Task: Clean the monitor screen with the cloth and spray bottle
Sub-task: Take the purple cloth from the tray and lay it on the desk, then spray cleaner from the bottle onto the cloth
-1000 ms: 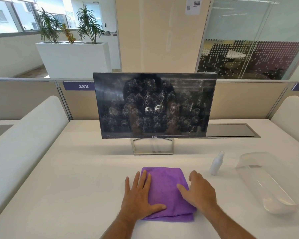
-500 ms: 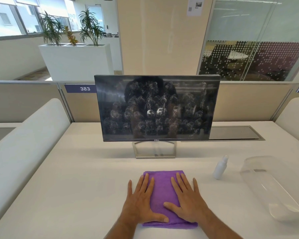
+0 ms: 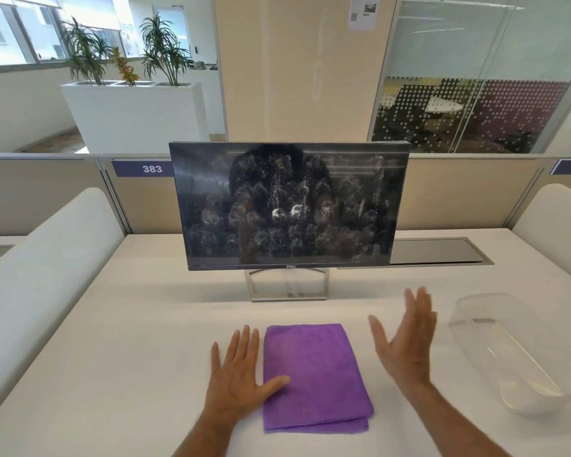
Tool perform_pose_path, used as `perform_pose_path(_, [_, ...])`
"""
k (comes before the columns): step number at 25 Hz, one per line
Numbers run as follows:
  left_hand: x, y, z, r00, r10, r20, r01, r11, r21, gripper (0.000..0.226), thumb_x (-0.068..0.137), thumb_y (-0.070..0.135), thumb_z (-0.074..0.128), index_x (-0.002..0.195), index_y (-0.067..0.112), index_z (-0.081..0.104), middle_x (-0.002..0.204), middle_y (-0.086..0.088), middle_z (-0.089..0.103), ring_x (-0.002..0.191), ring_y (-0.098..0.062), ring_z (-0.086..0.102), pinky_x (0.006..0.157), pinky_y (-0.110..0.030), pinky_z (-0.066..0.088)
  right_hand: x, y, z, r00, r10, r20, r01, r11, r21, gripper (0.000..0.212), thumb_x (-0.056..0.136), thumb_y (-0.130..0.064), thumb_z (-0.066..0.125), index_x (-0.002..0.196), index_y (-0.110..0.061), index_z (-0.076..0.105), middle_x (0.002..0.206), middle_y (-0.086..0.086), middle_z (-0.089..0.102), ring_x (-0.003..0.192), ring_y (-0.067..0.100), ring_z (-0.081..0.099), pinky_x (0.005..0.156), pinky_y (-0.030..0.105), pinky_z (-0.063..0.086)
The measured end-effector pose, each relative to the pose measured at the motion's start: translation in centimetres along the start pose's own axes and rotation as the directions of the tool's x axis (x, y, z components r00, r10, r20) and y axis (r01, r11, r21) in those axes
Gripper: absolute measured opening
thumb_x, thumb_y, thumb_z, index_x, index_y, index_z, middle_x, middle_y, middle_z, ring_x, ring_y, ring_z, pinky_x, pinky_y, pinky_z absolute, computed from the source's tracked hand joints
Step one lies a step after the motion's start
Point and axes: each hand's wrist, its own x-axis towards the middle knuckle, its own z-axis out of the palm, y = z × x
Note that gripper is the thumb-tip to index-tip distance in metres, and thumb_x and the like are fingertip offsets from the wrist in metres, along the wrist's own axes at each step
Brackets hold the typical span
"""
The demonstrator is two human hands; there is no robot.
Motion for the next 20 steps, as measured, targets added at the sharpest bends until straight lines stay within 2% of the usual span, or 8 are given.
perform_pose_path(1, [0.0,-0.6,-0.1,1.0,-0.028,-0.008,0.028,1.0,0.005,0.122,0.063,0.102,0.003,0.157,0.026,-0.008,0.163,0.007,-0.018,0.153,-0.016,-0.013,0.118,-0.053,-0.015,0.9,0.5,-0.2,0.99,0.14,-0.025,-0.138,0.988,0.066,0.08,0.088,-0.031,0.072,0.15,-0.002,0.03,0.16,0.024,0.026,0.15,0.039,0.021,0.124,0.05,0.018])
perform_pose_path(3, [-0.1,-1.6,0.0,0.997,-0.073,-0.017,0.074,0.997,0.032,0.12,0.064,0.1,-0.002,0.158,0.026,-0.003,0.165,0.006,-0.014,0.153,-0.016,-0.011,0.119,-0.055,-0.011,2.3,1.7,-0.5,0.914,0.404,0.023,-0.401,0.897,0.188,0.084,0.084,-0.025,0.078,0.149,-0.003,0.03,0.156,0.023,0.034,0.144,0.04,0.034,0.116,0.051,0.032])
perform_pose_path(5, [-0.3,-2.4,0.2,0.994,-0.108,-0.017,0.109,0.992,0.056,0.117,0.065,0.099,-0.004,0.158,0.028,-0.002,0.166,0.005,-0.011,0.153,-0.016,-0.011,0.12,-0.055,-0.009,3.0,2.7,-0.5,0.832,0.543,0.115,-0.555,0.809,0.195,0.082,0.083,-0.027,0.079,0.147,-0.003,0.034,0.149,0.022,0.044,0.135,0.041,0.045,0.108,0.048,0.04])
perform_pose_path(8, [-0.5,-2.7,0.4,0.993,-0.113,-0.02,0.114,0.991,0.07,0.111,0.069,0.097,-0.003,0.158,0.03,-0.003,0.167,0.004,-0.011,0.153,-0.016,-0.011,0.12,-0.055,-0.009,3.3,3.9,0.1,0.8,0.575,0.173,-0.598,0.787,0.152,0.069,0.085,-0.028,0.078,0.138,-0.002,0.043,0.135,0.021,0.057,0.12,0.043,0.057,0.097,0.045,0.045])
perform_pose_path(11, [-0.4,-2.8,0.3,0.995,-0.101,-0.021,0.102,0.992,0.077,0.106,0.072,0.093,-0.003,0.158,0.029,-0.005,0.166,0.003,-0.012,0.153,-0.018,-0.011,0.119,-0.056,-0.009,3.2,4.5,0.7,0.786,0.586,0.195,-0.614,0.775,0.146,0.053,0.09,-0.027,0.072,0.13,-0.001,0.05,0.123,0.022,0.063,0.108,0.044,0.06,0.091,0.044,0.046])
perform_pose_path(15, [-0.3,-3.0,0.4,0.996,-0.091,-0.026,0.093,0.991,0.092,0.104,0.073,0.091,-0.006,0.157,0.029,-0.006,0.165,0.002,-0.014,0.153,-0.019,-0.012,0.118,-0.056,-0.011,3.4,4.6,1.1,0.791,0.574,0.21,-0.607,0.78,0.154,0.04,0.093,-0.028,0.067,0.121,-0.002,0.056,0.111,0.02,0.067,0.087,0.032,0.055,0.079,0.036,0.042])
perform_pose_path(20, [-0.3,-3.0,0.6,0.995,-0.09,-0.039,0.094,0.992,0.085,0.102,0.074,0.09,-0.004,0.157,0.029,-0.005,0.165,0.003,-0.014,0.153,-0.019,-0.012,0.117,-0.056,-0.013,2.7,1.4,1.9,0.839,0.482,0.252,-0.54,0.796,0.274,0.035,0.092,-0.031,0.068,0.12,-0.011,0.058,0.103,0.008,0.065,0.09,0.029,0.061,0.077,0.033,0.044])
